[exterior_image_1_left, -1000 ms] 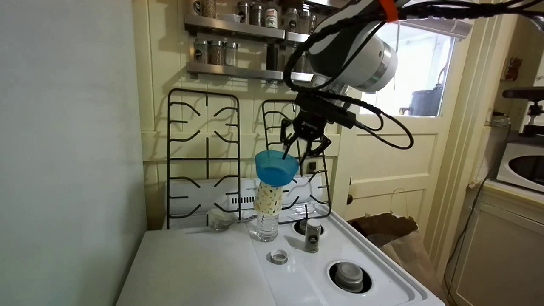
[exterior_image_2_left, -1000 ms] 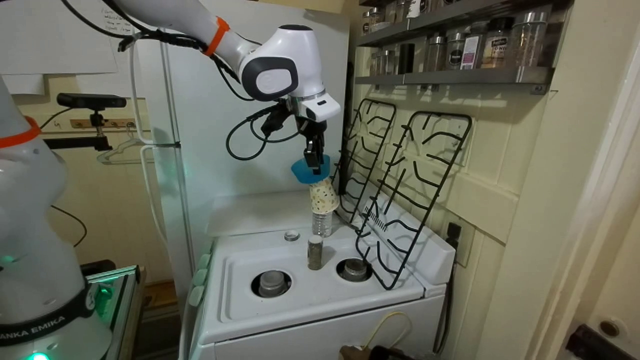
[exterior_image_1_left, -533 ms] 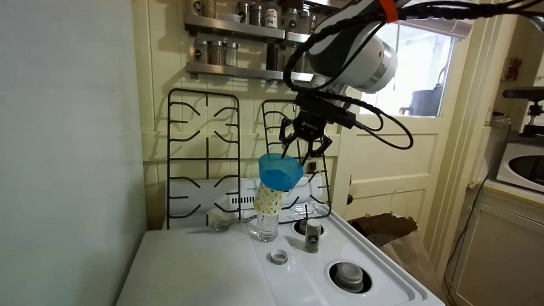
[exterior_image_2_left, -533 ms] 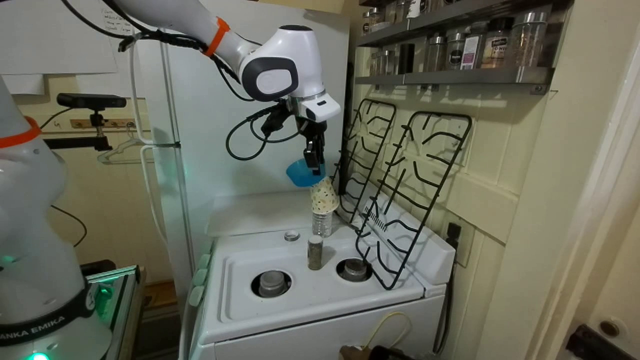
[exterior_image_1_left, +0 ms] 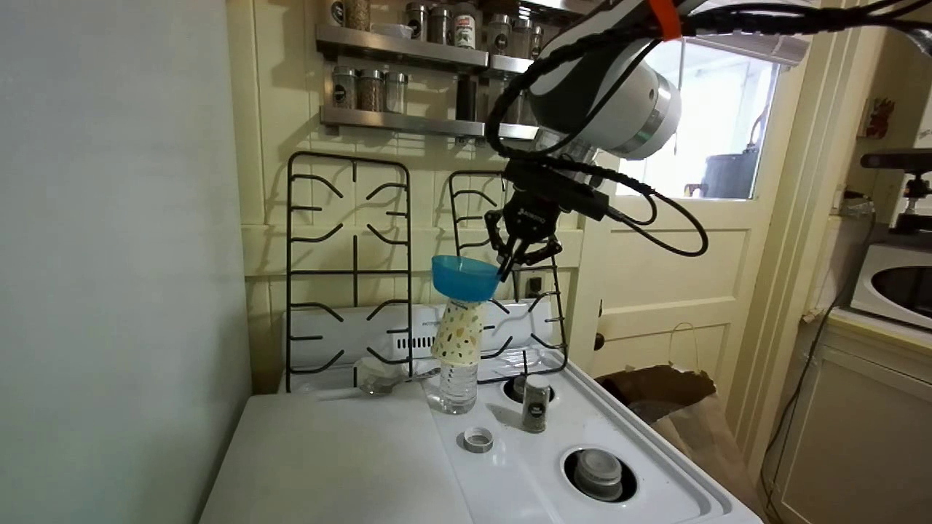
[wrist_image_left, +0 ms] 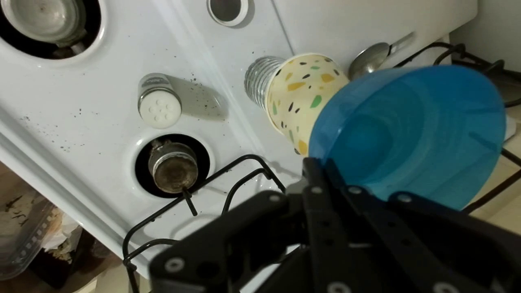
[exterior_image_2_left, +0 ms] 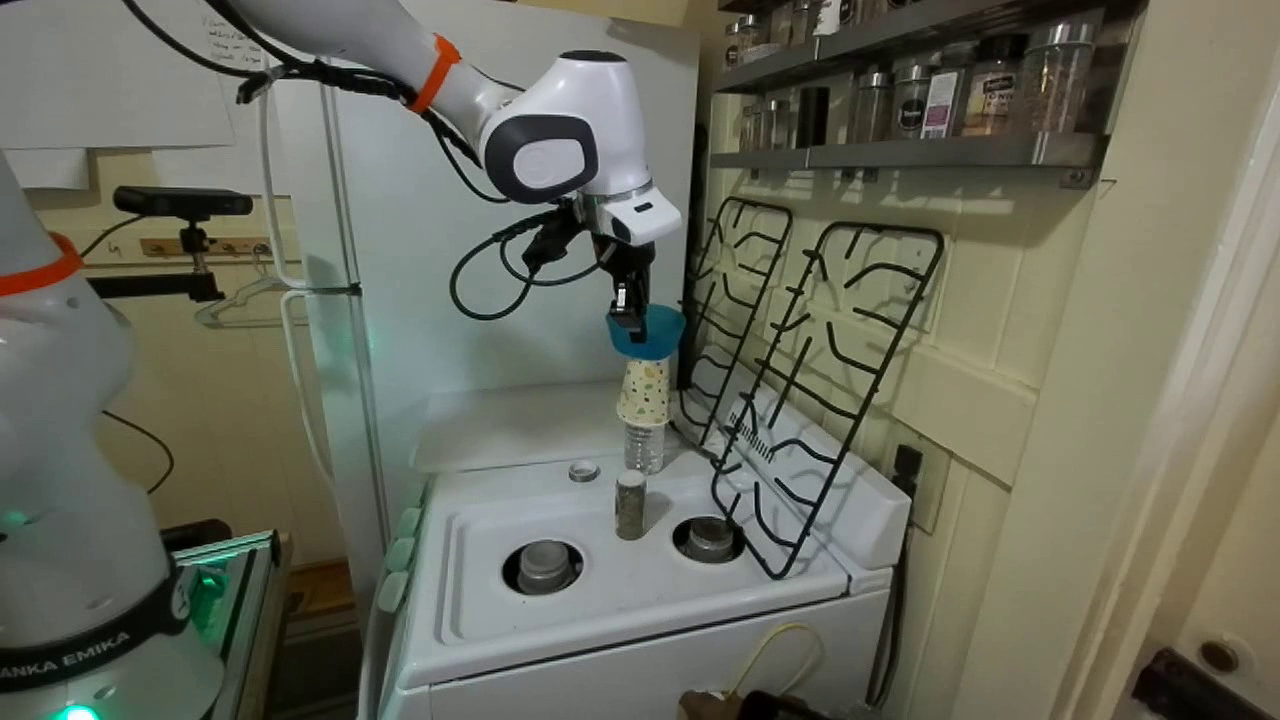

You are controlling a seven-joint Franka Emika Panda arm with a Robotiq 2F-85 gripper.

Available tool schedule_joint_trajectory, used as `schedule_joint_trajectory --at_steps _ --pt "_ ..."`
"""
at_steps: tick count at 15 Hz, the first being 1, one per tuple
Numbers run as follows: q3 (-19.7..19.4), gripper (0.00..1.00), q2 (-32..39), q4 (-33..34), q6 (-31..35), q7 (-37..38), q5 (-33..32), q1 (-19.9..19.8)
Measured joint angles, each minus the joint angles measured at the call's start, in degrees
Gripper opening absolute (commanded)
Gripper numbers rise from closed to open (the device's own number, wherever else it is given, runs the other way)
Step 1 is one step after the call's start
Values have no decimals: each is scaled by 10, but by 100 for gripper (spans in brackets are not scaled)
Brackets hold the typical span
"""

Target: Pick up the blue bowl and put it on top of the cup

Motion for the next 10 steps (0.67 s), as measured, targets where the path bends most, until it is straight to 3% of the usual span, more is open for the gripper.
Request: schedule_joint_trajectory --at_steps 10 --pt "0 1 1 7 15 3 -1 0"
